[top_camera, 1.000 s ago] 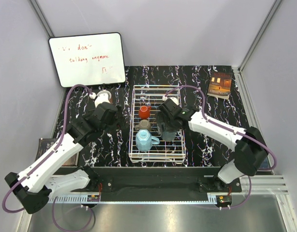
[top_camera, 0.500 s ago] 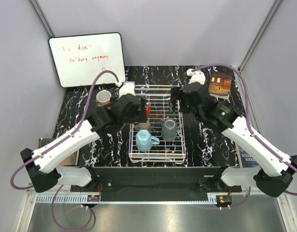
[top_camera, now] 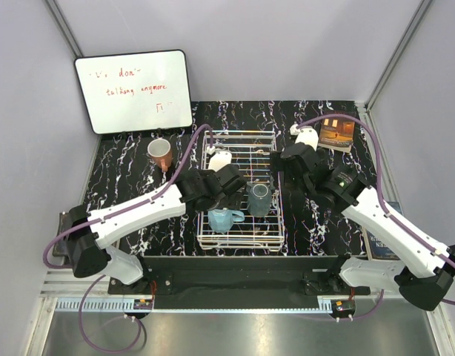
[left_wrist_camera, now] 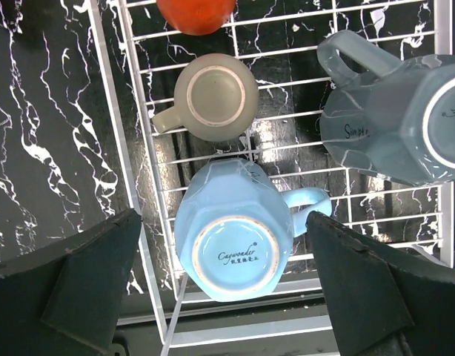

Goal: Unload the cups from the dish rack

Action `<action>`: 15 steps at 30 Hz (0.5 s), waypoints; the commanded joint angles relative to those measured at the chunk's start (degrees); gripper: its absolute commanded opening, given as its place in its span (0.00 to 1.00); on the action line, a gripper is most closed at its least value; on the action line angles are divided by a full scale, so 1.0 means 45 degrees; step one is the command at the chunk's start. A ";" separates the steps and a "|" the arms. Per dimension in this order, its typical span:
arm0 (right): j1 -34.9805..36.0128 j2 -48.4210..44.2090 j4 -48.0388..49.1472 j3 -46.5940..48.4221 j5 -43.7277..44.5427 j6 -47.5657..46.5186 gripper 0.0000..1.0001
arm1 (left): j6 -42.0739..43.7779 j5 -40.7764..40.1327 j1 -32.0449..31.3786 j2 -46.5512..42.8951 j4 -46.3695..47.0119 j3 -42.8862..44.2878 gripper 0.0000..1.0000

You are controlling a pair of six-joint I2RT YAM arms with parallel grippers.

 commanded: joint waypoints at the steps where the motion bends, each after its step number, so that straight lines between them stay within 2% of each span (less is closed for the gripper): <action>1: 0.0096 -0.0349 0.0013 -0.0265 0.0247 0.0464 1.00 | -0.0671 0.0440 0.0000 -0.0238 0.0275 -0.0003 0.99; 5: 0.0096 -0.0427 -0.0006 -0.0422 0.0109 0.0581 1.00 | -0.0944 0.1242 -0.0038 0.0329 0.0256 -0.0021 0.99; 15: 0.0115 -0.0838 -0.0084 -0.0930 -0.0027 0.0581 1.00 | -0.1511 0.1945 -0.0097 0.0934 0.0685 -0.0959 0.99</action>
